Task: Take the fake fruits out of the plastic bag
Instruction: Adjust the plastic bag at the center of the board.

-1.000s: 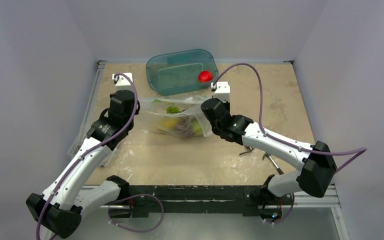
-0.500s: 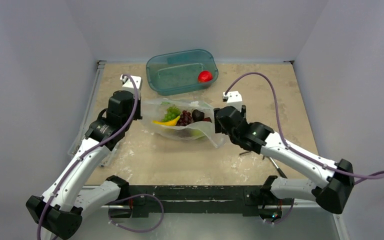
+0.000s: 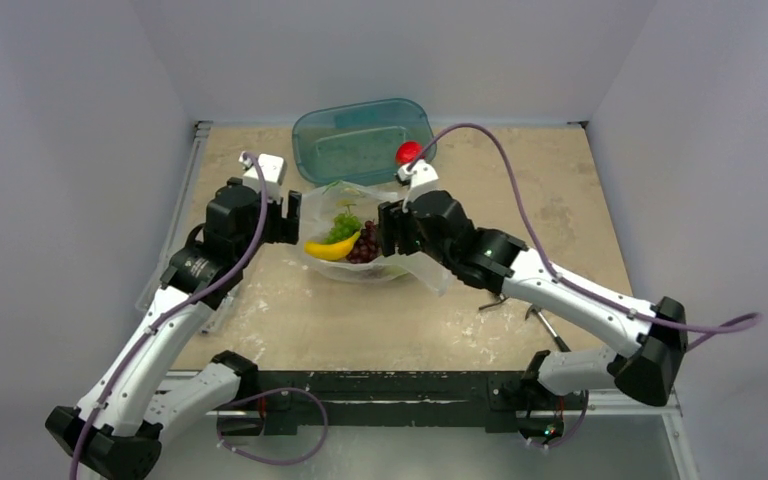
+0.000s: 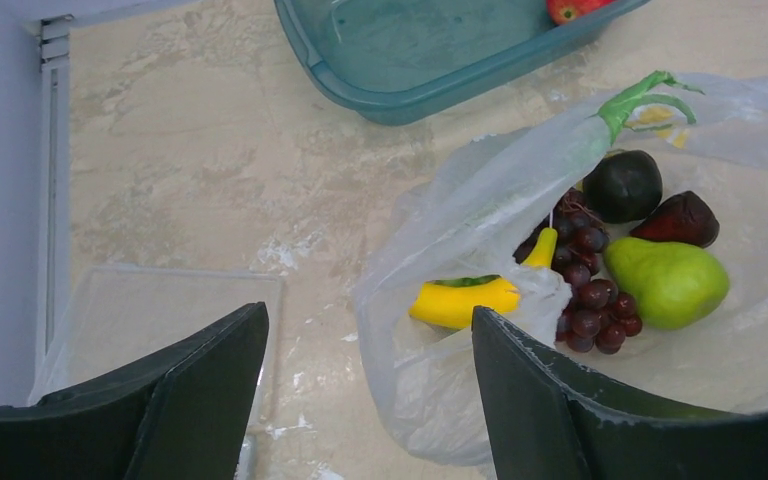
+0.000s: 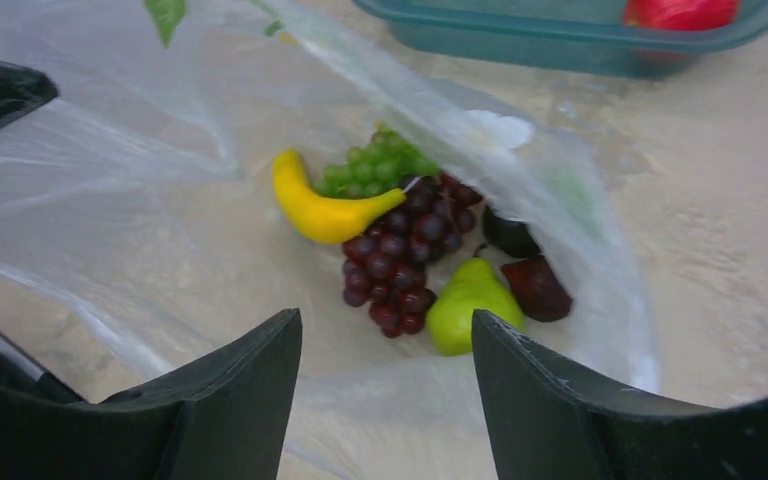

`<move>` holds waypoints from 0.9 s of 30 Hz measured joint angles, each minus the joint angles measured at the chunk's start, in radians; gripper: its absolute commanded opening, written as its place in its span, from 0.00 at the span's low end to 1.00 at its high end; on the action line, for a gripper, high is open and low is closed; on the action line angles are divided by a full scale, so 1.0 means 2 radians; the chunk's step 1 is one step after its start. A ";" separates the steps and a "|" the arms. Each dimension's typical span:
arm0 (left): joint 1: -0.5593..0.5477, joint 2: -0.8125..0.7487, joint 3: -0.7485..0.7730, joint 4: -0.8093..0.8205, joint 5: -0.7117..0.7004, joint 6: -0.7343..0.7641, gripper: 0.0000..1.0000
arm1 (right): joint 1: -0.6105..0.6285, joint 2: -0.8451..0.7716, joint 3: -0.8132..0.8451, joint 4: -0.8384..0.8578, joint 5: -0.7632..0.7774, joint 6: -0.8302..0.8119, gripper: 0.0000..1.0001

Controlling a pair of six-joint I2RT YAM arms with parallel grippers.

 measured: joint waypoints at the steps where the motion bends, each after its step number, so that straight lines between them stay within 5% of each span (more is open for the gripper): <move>1: 0.000 0.004 0.000 0.000 0.005 0.000 0.74 | 0.006 0.017 0.004 0.012 -0.010 -0.001 0.53; 4: 0.000 0.023 0.000 -0.002 0.016 0.000 0.61 | 0.022 0.060 0.005 0.047 -0.026 -0.002 0.50; 11: 0.000 0.066 0.000 -0.021 0.020 0.000 0.00 | 0.098 0.148 -0.034 0.121 -0.022 0.006 0.39; 20: 0.000 0.081 0.001 -0.026 0.030 0.002 0.00 | 0.149 0.221 -0.134 0.198 -0.045 0.081 0.36; 27: -0.001 0.081 0.001 -0.023 0.038 0.014 0.00 | 0.148 0.137 -0.134 0.182 0.010 0.080 0.58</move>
